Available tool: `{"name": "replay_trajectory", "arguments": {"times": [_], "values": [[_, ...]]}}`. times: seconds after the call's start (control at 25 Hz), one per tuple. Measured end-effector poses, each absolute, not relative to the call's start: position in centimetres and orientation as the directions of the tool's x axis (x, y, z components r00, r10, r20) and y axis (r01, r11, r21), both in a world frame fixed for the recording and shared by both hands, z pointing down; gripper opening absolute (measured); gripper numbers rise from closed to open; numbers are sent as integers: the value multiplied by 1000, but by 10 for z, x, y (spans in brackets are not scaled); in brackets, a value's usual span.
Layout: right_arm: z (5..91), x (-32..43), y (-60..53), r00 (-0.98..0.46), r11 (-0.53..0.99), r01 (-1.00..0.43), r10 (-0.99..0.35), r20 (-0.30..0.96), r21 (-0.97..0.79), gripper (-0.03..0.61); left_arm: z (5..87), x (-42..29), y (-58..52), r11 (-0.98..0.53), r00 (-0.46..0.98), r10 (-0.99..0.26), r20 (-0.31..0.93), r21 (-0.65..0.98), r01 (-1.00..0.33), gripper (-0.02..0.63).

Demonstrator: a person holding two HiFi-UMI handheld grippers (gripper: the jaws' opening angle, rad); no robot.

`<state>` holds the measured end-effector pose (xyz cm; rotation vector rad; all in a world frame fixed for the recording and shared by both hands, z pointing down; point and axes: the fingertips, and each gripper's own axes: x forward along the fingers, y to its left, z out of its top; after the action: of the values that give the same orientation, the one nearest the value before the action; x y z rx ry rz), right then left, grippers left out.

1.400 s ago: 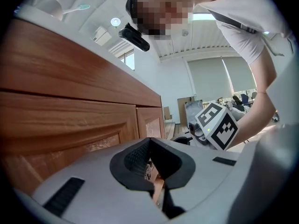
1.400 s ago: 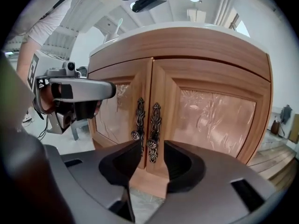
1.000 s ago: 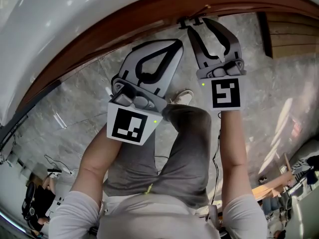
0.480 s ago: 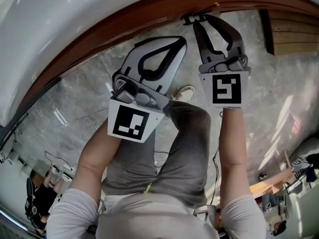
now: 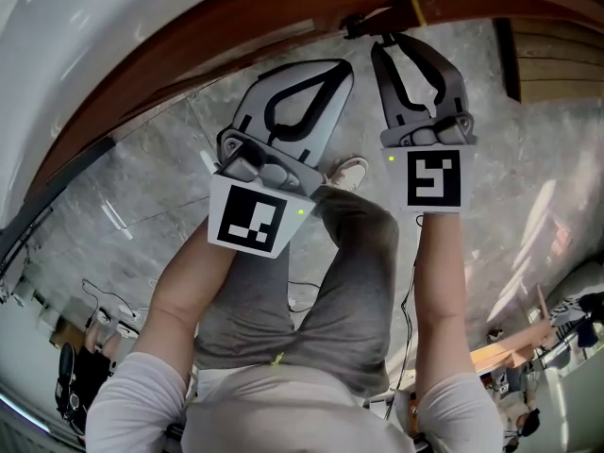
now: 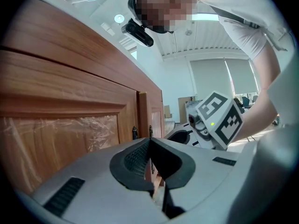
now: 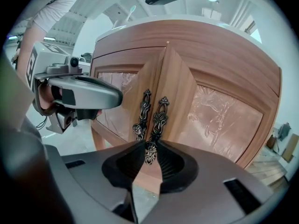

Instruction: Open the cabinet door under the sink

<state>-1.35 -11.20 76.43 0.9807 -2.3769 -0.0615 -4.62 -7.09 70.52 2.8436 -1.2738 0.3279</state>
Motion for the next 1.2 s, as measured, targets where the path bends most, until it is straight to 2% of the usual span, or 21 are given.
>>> {"name": "replay_trajectory", "arguments": {"times": [0.36,0.88,1.2], "values": [[766,0,-96,-592,777,-572,-614,522,264,94,704,-30,-89,-637,619,-764,184,-55,-769,6],[760,33,-69,-602,795,-565,-580,548,220,94,688,8,-102,-633,620,-763,183,-19,-774,6],[765,40,-62,-601,786,-586,-585,545,197,94,692,21,-100,-706,673,-706,220,-141,-694,5]]}}
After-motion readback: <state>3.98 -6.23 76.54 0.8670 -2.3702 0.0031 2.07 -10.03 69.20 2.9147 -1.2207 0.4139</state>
